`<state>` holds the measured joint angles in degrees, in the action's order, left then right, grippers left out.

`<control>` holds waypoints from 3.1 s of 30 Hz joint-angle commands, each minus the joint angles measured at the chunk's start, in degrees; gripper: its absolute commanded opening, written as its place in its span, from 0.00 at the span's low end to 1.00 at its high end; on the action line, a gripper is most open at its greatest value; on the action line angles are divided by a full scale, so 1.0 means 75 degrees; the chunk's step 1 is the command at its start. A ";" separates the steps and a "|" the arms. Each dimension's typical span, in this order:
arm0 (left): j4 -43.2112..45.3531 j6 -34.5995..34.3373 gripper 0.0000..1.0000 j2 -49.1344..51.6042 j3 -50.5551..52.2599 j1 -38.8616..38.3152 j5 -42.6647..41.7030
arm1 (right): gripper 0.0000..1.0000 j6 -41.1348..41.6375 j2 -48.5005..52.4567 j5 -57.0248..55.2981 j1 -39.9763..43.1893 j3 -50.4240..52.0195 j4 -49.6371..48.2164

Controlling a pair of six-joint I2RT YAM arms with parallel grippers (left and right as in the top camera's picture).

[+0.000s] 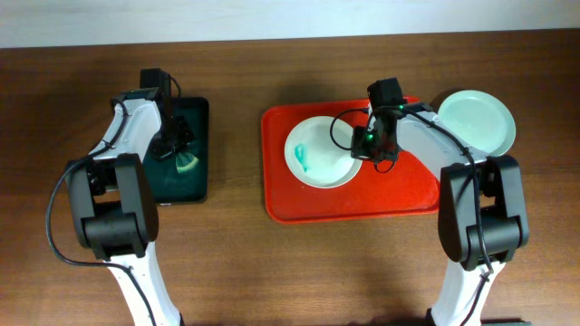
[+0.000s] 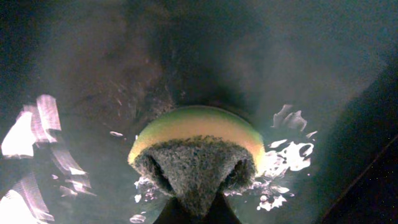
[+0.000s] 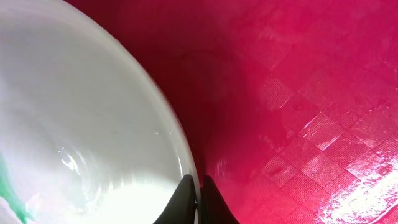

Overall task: Clean dirty plates on tray and stack at the side
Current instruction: 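Scrub the white plate with the left-held sponge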

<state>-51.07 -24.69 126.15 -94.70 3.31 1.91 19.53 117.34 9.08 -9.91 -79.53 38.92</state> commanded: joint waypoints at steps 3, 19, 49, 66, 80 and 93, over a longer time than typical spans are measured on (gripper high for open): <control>-0.1090 -0.0012 0.00 -0.0163 -0.0877 0.0047 0.0050 | 0.04 0.0122 0.0149 -0.0300 -0.0079 0.0096 0.0035; -0.1023 0.0819 0.00 -0.0417 -0.1478 -0.3436 -0.2133 | 0.04 -0.0691 0.0149 0.0621 -0.0425 0.0105 0.0099; -0.0117 0.0498 0.50 0.0122 -0.1594 -0.4503 -0.2973 | 0.24 -0.1408 0.0152 0.1574 0.0676 0.0055 0.0749; 0.0536 0.0493 0.24 0.0723 -0.1448 -0.4960 -0.2384 | 0.06 -0.1405 0.0192 0.1612 0.0662 0.0105 0.0726; 0.0554 0.0256 0.22 0.1000 -0.1443 -0.5091 -0.1676 | 0.04 -0.1405 0.0192 0.1612 0.0662 0.0105 0.0729; -0.1641 0.0262 0.00 0.1064 -0.2567 -0.4712 0.1912 | 0.04 -0.1405 0.0192 0.1609 0.0662 0.0105 0.0726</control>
<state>-60.07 -22.76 132.90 -108.33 -34.13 7.55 9.04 118.08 22.06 -5.02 -79.46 44.36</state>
